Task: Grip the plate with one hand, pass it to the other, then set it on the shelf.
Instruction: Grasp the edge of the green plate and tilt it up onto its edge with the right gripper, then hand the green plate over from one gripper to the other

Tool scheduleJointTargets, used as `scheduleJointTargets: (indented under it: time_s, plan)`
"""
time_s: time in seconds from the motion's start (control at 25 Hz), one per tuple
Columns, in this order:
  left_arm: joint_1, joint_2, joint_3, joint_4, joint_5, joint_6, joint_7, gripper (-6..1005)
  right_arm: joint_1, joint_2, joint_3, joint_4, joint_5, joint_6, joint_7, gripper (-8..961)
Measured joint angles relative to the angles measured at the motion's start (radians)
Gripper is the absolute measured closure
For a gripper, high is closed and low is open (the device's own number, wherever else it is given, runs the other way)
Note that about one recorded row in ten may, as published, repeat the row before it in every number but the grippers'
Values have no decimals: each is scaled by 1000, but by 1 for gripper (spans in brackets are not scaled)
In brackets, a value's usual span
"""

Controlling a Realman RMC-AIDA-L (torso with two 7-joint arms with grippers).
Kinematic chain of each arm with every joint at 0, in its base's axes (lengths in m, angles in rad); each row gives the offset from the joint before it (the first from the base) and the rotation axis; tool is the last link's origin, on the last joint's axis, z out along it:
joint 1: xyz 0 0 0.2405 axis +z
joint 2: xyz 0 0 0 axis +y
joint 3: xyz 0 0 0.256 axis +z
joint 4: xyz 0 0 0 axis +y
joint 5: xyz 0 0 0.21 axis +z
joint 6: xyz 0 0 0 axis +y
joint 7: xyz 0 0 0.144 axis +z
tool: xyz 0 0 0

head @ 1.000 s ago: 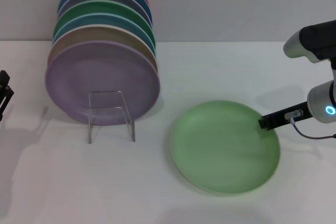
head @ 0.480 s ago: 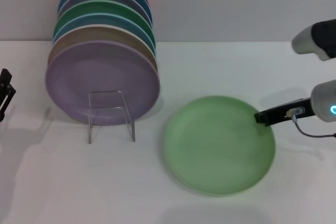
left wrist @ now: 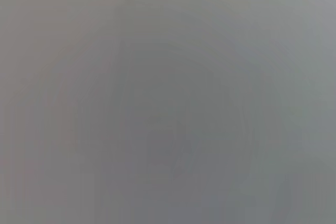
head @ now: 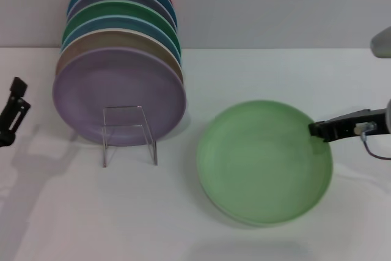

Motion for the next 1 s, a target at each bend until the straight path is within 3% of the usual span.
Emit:
scheduleJointTargets:
  time_s: [0.24,0.44,0.48,0.52,0.64,0.68,0.72,0.84,0.88,0.96,1.0]
  plan:
    - [-4,9,58,-2,14,65,-44,142,-92,1,23,122,96,-10,-76,934]
    - [-11,50,68,-69,102,48,-125,142,-190,5,13,237,141,-72,-163,935]
    - [-11,69,76,-118,120,23,-130,142,-217,6,5,267,162,-92,-207,935]
    - [-11,69,76,-118,120,23,-130,142,-217,6,5,267,162,-92,-207,935]
    - [4,117,103,-261,124,-81,-135,142,-245,7,0,287,204,-125,-253,935]
    - [29,149,111,-410,125,-209,-97,142,-254,7,2,290,221,-145,-283,935]
    - [29,149,111,-410,125,-209,-97,142,-254,7,2,290,221,-145,-283,935]
    - [75,171,100,-614,125,-407,18,142,-263,8,2,291,225,-175,-319,935]
    - [109,182,82,-767,125,-562,90,141,-266,8,-2,294,226,-186,-341,935]
    - [128,196,73,-880,126,-704,132,141,-274,8,-10,303,227,-201,-364,935]
    - [128,196,73,-880,126,-704,132,141,-280,9,-14,308,227,-212,-373,935]
